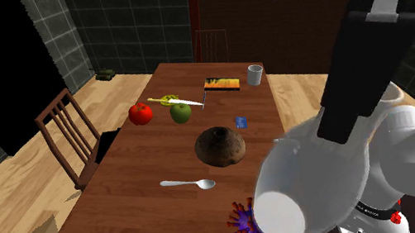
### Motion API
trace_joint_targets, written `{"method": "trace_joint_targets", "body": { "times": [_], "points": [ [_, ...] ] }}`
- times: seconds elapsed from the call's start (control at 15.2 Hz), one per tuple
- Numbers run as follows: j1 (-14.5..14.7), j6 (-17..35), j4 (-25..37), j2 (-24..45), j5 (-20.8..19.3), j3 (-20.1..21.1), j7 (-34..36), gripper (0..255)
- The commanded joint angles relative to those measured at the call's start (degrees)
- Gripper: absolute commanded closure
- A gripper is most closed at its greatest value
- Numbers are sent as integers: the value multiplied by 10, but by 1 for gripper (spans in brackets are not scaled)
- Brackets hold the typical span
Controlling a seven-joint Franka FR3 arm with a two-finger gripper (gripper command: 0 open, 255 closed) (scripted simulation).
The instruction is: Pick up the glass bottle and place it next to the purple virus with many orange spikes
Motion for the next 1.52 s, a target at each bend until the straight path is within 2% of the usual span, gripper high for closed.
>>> {"method": "trace_joint_targets", "body": {
  "times": [0.0, 0.13, 0.73, 1.45],
  "points": [
    [-3, -1, 26, 16, 6, 33, 37, 255],
    [-10, -1, 62, 45, 4, 76, 78, 255],
    [7, 63, -54, -10, 25, 57, 47, 255],
    [24, 138, -172, -57, 45, 56, 22, 255]
  ]
}}
